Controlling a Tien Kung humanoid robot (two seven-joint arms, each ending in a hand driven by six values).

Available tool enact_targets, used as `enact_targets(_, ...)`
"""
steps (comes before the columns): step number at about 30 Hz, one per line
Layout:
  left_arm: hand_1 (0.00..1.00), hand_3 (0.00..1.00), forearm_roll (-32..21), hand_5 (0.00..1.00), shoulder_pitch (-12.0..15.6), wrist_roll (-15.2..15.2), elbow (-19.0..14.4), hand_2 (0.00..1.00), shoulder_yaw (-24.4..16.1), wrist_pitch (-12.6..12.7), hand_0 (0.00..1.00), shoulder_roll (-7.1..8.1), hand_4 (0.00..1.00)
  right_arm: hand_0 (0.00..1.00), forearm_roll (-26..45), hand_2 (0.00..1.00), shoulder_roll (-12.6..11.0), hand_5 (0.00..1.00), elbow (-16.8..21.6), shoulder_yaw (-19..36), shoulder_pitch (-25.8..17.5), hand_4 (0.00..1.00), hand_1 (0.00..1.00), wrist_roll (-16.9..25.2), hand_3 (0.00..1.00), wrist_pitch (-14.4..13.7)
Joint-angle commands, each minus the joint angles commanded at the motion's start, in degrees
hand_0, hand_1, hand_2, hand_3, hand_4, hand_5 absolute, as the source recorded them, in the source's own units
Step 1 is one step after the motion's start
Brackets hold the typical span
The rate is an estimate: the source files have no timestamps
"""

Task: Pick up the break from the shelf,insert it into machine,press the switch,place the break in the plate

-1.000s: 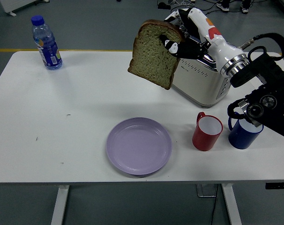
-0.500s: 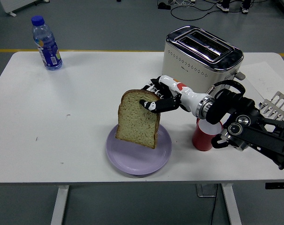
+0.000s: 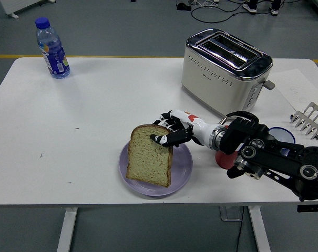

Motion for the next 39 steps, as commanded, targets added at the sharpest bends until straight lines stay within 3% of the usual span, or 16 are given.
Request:
enact_targets(4, 0.614, 0.705, -0.35, 0.998, -0.08, -0.05, 0.0, 0.731, 0.33, 0.02, 0.668, 0.02, 0.525, 0.144, 0.18, 0.325, 1.29, 0.002, -1.79, 0.01, -0.59, 0.489, 0.211, 1.15, 0.476, 0.12)
enact_targets(5, 0.615, 0.705, -0.44, 0.998, -0.11, -0.06, 0.0, 0.731, 0.39, 0.02, 0.668, 0.03, 0.524, 0.233, 0.23, 0.351, 1.48, 0.002, -2.1, 0.02, -0.67, 0.473, 0.272, 1.42, 0.493, 0.25)
enact_targets(10, 0.615, 0.705, -0.68, 0.998, -0.25, -0.09, 0.0, 0.731, 0.54, 0.05, 0.668, 0.03, 0.524, 0.233, 0.91, 0.351, 2.09, 0.002, -3.27, -0.11, -0.82, 0.473, 0.272, 2.11, 0.493, 0.5)
enact_targets(11, 0.614, 0.703, -0.73, 0.998, -0.31, -0.08, 0.0, 0.73, 0.59, 0.06, 0.667, 0.04, 0.525, 0.314, 1.09, 0.413, 2.28, 0.002, -3.64, -0.17, -0.81, 0.432, 0.355, 2.49, 0.522, 0.67)
enact_targets(16, 0.614, 0.703, -0.97, 0.998, -0.51, -0.07, 0.0, 0.73, 0.77, 0.07, 0.667, 0.05, 0.525, 0.314, 0.8, 0.413, 2.97, 0.002, -4.93, -0.27, -0.84, 0.432, 0.355, 4.35, 0.522, 1.82)
enact_targets(17, 0.614, 0.705, -0.99, 0.998, -0.52, -0.07, 0.0, 0.731, 0.78, 0.08, 0.666, 0.05, 0.525, 0.352, 0.75, 0.481, 2.99, 0.002, -4.99, -0.28, -0.85, 0.393, 0.438, 4.49, 0.541, 1.9)
enact_targets(23, 0.614, 0.705, -1.18, 0.998, -0.6, -0.08, 0.0, 0.731, 0.98, 0.11, 0.666, 0.04, 0.525, 0.352, -1.96, 0.481, 3.35, 0.002, -5.57, -0.57, -0.9, 0.393, 0.438, 5.72, 0.541, 2.62)
enact_targets(24, 0.614, 0.704, -1.18, 0.998, -0.61, -0.07, 0.0, 0.73, 0.98, 0.11, 0.667, 0.03, 0.525, 0.48, -2.37, 0.523, 3.4, 0.021, -5.64, -0.58, -0.88, 0.424, 0.538, 5.87, 0.548, 2.59)
enact_targets(29, 0.614, 0.704, -1.19, 0.998, -0.65, -0.01, 0.0, 0.73, 1.04, 0.04, 0.667, 0.06, 0.525, 0.48, -4.04, 0.523, 3.77, 0.021, -6.24, -0.5, -0.75, 0.424, 0.538, 7.06, 0.548, 2.01)
enact_targets(30, 0.614, 0.705, -1.19, 0.998, -0.65, 0.0, 0.0, 0.731, 1.04, 0.03, 0.666, 0.07, 0.525, 0.635, -4.38, 0.612, 3.81, 0.099, -6.34, -0.47, -0.74, 0.531, 0.657, 7.21, 0.576, 1.91)
enact_targets(35, 0.614, 0.705, -1.35, 0.998, -0.71, 0.03, 0.0, 0.731, 1.21, -0.01, 0.666, 0.1, 0.525, 0.635, -7.65, 0.612, 4.08, 0.099, -7.04, -0.28, -0.68, 0.531, 0.657, 7.82, 0.576, 1.45)
enact_targets(36, 0.612, 0.706, -1.32, 0.998, -0.72, 0.04, 0.0, 0.731, 1.16, -0.02, 0.667, 0.1, 0.525, 0.718, -8.57, 0.679, 4.11, 0.108, -7.19, -0.31, -0.68, 0.569, 0.704, 7.67, 0.625, 1.57)
enact_targets(39, 0.612, 0.706, -1.39, 0.998, -0.75, 0.04, 0.0, 0.731, 1.2, -0.02, 0.667, 0.1, 0.525, 0.718, -10.06, 0.679, 4.17, 0.108, -7.43, -0.35, -0.7, 0.569, 0.704, 7.39, 0.625, 1.71)
